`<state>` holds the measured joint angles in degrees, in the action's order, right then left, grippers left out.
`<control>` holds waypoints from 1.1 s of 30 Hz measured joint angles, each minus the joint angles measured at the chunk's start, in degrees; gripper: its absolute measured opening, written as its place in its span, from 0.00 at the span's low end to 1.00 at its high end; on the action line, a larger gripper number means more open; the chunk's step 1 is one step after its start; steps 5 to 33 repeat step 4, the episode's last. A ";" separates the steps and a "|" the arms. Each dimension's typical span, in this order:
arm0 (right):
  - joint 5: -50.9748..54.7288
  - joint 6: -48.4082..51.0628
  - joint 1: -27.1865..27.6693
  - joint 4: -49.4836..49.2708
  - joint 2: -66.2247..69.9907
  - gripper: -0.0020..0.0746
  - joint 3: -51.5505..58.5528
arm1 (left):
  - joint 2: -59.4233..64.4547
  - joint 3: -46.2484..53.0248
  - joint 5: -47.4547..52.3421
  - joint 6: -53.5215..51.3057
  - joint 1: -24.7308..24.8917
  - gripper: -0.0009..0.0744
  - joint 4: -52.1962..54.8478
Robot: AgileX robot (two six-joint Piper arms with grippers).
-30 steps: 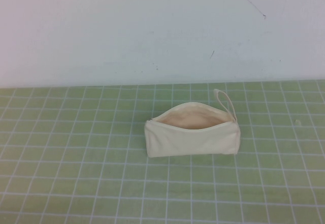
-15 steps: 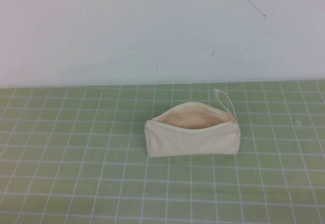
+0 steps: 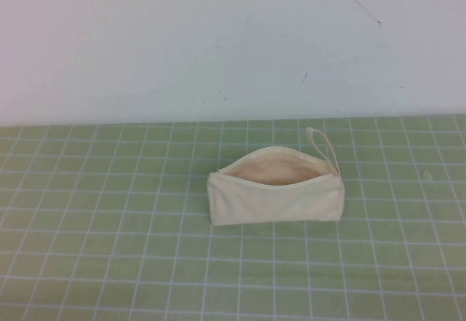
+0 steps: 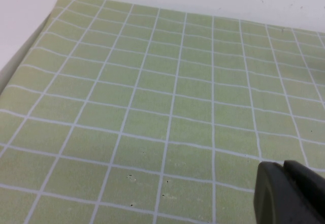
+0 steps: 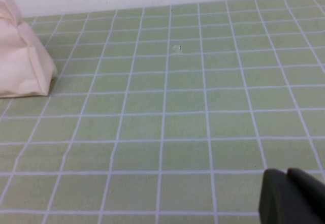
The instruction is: Put eraser into pencil case
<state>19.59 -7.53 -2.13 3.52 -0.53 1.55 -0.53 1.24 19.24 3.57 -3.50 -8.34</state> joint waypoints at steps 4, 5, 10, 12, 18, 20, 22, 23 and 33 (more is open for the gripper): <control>0.00 0.00 0.00 0.00 0.00 0.02 0.00 | 0.00 0.00 0.02 0.00 0.00 0.01 0.00; 0.00 0.00 0.00 0.00 0.00 0.02 0.00 | 0.00 0.00 0.02 0.00 0.00 0.01 0.00; 0.00 0.00 0.00 0.00 0.00 0.02 0.00 | 0.00 0.00 0.02 0.00 0.00 0.01 0.00; 0.00 0.00 0.00 0.00 0.00 0.02 0.00 | 0.00 0.00 0.02 0.00 0.00 0.01 0.00; 0.00 0.00 0.00 0.00 0.00 0.02 0.00 | 0.00 0.00 0.02 0.00 0.00 0.01 0.00; 0.00 0.00 0.00 0.00 0.00 0.02 0.00 | 0.00 0.00 0.02 0.00 0.00 0.01 0.00; 0.00 0.00 0.00 0.00 0.00 0.02 0.00 | 0.00 0.00 0.02 0.00 0.00 0.01 0.00; 0.00 0.00 0.00 0.00 0.00 0.02 0.00 | 0.00 0.00 0.02 0.00 0.00 0.01 0.00; 0.00 0.00 0.00 0.00 0.00 0.02 0.00 | 0.00 0.00 0.02 0.00 0.00 0.01 0.00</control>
